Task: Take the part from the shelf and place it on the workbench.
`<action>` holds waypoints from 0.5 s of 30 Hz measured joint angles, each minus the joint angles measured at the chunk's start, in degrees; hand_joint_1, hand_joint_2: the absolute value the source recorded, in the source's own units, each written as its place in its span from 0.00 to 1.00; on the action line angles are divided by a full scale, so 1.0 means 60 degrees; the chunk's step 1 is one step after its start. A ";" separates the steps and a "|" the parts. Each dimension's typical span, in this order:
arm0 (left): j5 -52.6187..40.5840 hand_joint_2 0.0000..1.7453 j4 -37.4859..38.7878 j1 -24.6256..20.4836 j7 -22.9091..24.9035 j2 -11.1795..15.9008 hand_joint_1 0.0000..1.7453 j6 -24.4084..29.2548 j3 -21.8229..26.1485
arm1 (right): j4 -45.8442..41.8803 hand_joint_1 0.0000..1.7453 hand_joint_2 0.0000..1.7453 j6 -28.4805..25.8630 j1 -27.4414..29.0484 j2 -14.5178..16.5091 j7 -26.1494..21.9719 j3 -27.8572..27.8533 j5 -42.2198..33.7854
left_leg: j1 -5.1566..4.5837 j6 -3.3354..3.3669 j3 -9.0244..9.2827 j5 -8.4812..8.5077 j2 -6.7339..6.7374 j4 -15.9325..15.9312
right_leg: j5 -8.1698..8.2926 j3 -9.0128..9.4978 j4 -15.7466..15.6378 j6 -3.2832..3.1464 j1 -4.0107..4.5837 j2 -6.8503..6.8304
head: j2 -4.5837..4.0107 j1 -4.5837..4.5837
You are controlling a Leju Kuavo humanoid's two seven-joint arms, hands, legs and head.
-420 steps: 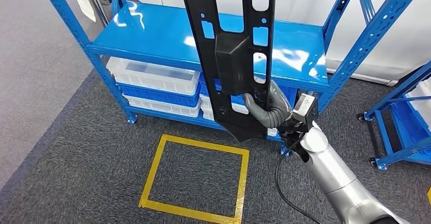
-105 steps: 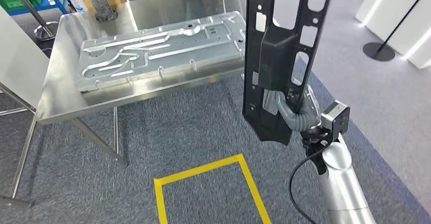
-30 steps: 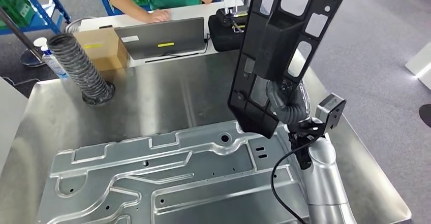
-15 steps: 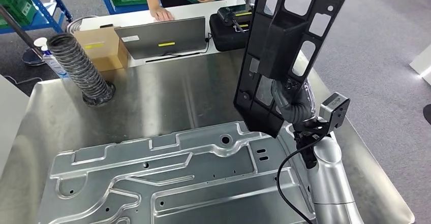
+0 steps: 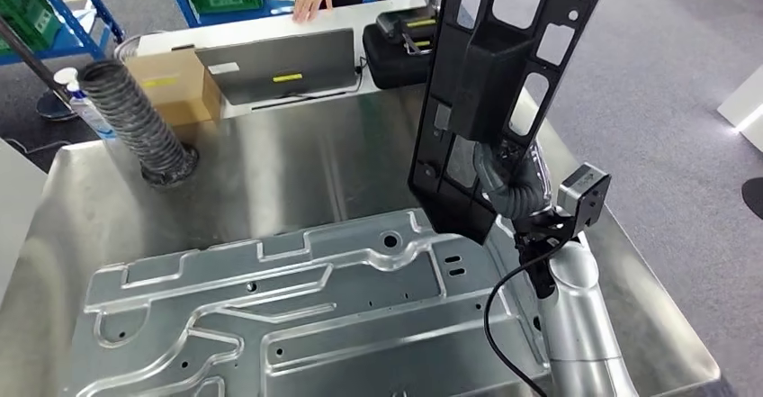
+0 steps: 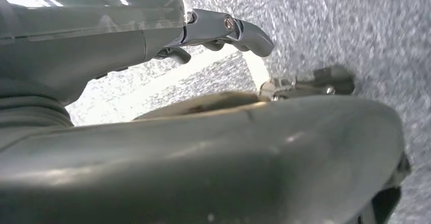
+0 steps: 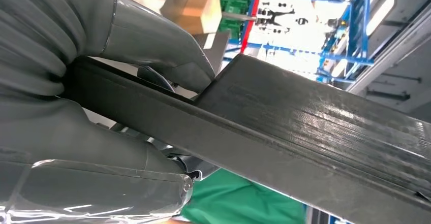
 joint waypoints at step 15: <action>0.0126 0.00 0.0001 0.0198 -0.0167 0.0051 0.00 0.0234 0.0016 | -0.0012 1.00 1.00 0.0175 0.0118 -0.0261 -0.0143 -0.0053 -0.0840 | -0.0276 0.0287 -0.0243 0.0166 -0.0034 -0.0183 | 0.0163 0.0163 -0.0308 -0.0180 0.0100 -0.0044 | 0.0000 -0.0004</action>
